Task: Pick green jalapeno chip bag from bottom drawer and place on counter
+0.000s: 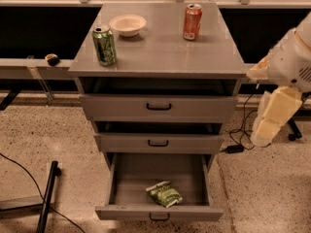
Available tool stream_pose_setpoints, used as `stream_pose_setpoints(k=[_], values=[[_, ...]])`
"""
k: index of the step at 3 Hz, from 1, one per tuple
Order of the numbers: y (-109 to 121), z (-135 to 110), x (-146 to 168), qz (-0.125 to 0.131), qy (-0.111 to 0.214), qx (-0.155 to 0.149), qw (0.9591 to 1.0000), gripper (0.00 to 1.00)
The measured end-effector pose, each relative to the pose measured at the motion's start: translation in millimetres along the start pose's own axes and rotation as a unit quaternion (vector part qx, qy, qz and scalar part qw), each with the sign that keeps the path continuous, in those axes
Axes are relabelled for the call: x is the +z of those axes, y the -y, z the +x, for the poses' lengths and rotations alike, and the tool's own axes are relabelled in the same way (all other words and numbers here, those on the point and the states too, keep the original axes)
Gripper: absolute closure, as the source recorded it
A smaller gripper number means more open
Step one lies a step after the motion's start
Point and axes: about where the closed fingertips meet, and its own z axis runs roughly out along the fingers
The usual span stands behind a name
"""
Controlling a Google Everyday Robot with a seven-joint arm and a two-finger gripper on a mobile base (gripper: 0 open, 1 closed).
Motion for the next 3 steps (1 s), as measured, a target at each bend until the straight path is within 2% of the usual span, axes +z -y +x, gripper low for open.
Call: stream_pose_setpoints(k=[1,2,3], values=[[-36.0,-4.5,63.8,-0.066,0.094,0.023,0.9932,0.00],[-50.8,-2.0,114.3,-0.111,0.180,0.009,0.9774,0.00],[-50.7,-3.0,115.7,-0.107,0.187,-0.026,0.9763,0.00]])
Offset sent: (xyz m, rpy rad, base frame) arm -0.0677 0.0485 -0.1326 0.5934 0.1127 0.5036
